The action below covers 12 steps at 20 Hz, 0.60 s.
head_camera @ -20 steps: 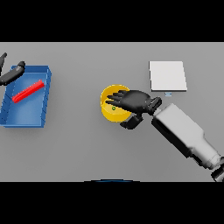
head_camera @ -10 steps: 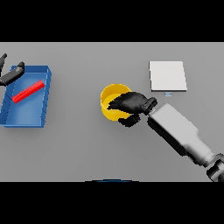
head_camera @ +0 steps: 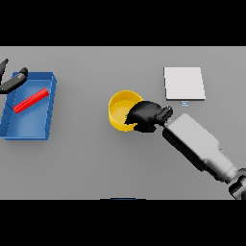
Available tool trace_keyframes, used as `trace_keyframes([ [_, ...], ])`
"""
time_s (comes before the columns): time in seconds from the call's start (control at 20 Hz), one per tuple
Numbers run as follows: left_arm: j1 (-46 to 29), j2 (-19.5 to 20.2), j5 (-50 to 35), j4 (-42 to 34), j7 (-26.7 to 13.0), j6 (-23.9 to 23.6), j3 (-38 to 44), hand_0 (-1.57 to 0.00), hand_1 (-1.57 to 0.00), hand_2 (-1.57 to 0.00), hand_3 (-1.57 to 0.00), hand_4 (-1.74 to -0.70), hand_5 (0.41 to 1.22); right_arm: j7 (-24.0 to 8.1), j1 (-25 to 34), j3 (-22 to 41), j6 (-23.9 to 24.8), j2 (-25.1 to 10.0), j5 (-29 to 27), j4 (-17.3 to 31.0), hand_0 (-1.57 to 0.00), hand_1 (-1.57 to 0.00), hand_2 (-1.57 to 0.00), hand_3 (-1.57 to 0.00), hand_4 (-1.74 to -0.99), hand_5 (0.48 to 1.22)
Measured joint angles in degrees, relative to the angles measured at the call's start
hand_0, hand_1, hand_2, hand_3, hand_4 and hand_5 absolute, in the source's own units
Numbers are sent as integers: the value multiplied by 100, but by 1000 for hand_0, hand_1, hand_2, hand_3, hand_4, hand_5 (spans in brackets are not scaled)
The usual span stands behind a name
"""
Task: Pick up the red beaker and tilt it to pour out 1 green nut into yellow bowl. Pick up the yellow bowl and place it on the metallic measuring scale.
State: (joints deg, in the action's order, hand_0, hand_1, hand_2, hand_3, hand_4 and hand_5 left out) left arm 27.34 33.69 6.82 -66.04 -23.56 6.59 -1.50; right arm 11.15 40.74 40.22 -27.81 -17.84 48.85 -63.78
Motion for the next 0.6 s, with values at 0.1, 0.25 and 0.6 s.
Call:
trace_keyframes([
  [0.1, -73, -3, -39, -86, 31, 1, 10, 1, 1, 1, 1, -786, 704, 41, 57, -38, -47, -30, -64, -2, -1494, -1491, -1362, -1198, -1714, 1203],
  [0.25, -116, 6, -18, -108, 1, -2, -9, 1, 1, 1, 1, -775, 706, 56, 96, -130, -201, -225, -177, -267, -1532, -1530, -1440, -1173, -1727, 1212],
  [0.6, -74, 8, -96, -130, -1, 55, 20, 1, 1, 1, 1, -788, 702, -527, 158, -456, -655, -574, -412, -999, -1563, -1562, -1447, -1199, -1738, 1219],
])
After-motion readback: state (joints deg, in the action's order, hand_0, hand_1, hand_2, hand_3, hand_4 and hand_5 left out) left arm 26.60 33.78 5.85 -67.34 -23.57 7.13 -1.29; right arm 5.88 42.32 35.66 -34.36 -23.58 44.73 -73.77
